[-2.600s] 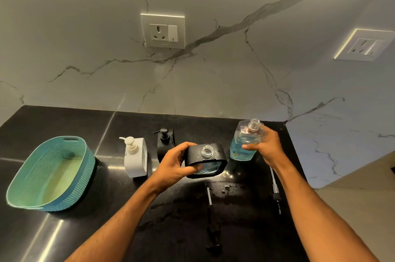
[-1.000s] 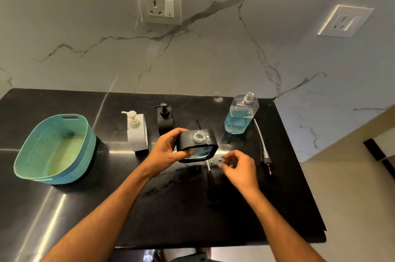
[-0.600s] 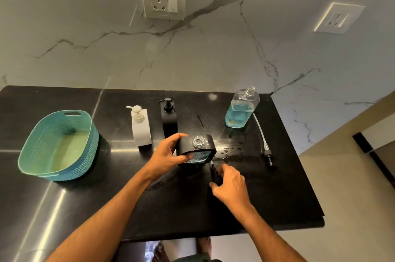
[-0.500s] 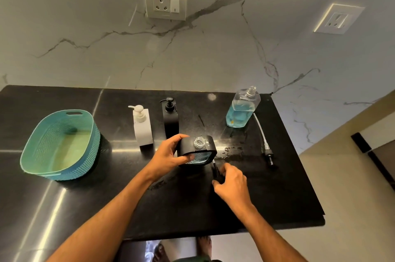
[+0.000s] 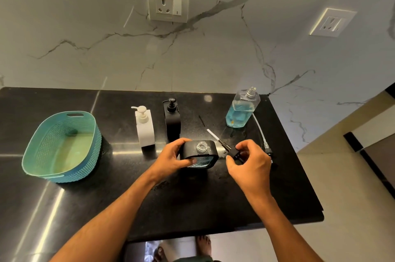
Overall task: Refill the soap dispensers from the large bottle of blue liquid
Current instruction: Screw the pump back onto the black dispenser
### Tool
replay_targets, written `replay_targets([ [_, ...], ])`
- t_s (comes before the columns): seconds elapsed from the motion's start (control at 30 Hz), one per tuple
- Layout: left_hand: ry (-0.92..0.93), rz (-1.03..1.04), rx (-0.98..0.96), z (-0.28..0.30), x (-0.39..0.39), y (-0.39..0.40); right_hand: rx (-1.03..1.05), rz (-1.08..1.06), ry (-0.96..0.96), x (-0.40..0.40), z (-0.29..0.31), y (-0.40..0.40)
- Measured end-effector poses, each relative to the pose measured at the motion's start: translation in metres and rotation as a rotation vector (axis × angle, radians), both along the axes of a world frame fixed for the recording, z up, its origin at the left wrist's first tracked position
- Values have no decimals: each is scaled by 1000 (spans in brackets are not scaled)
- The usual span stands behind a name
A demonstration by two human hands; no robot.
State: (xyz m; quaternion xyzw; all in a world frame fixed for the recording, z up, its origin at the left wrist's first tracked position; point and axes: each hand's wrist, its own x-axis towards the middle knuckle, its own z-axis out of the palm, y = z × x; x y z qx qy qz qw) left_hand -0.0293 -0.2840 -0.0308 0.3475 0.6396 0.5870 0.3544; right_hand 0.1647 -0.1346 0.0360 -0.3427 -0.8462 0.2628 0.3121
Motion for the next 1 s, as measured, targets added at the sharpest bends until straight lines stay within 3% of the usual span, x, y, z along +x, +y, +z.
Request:
replay_targets([
  [0.47,69,-13,-33,-13,1,0,132,210,-148,-5,57,-14],
  [1.0,211,-8,-55,-23,-1,-4,185,368,-349,-64,15,-22],
])
